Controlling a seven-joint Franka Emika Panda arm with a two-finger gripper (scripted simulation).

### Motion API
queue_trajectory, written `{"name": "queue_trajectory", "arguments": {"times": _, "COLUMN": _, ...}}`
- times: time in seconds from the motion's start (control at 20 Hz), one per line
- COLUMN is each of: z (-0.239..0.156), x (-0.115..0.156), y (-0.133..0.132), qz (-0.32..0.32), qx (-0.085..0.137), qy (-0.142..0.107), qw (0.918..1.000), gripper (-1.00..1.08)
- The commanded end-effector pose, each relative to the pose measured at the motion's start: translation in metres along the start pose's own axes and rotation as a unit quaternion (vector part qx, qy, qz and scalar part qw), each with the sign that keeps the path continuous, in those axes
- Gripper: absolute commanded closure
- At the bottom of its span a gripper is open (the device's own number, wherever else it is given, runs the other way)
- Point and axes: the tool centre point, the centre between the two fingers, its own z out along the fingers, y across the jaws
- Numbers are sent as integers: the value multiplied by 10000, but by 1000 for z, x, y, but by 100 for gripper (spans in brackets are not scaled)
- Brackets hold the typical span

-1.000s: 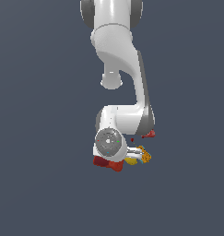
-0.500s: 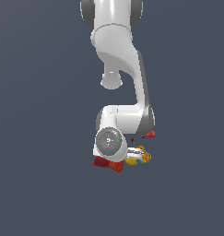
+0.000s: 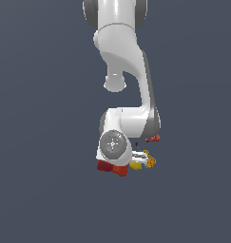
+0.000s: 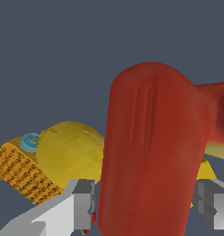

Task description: Pick up a designated object from a clutter of objects.

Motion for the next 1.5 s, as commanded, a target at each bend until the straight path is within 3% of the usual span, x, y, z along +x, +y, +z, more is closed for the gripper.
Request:
{"name": "queue_trajectory", "arguments": {"times": 0.0, "z": -10, "x": -2, "y": -6, "qz": -8, "qx": 3, "qy": 23, "qw": 10000, "gripper": 108}}
{"name": "queue_trajectory", "arguments": {"times": 0.35, "z": -52, "x": -20, "y": -38, "qz": -9, "qx": -4, "qy": 10, "qw": 10000, "gripper": 108}}
{"name": "queue_trajectory", "arguments": {"times": 1.45, "z": -238, "x": -89, "y": -174, "qz": -9, "qx": -16, "qy": -40, "qw": 10000, "gripper": 108}}
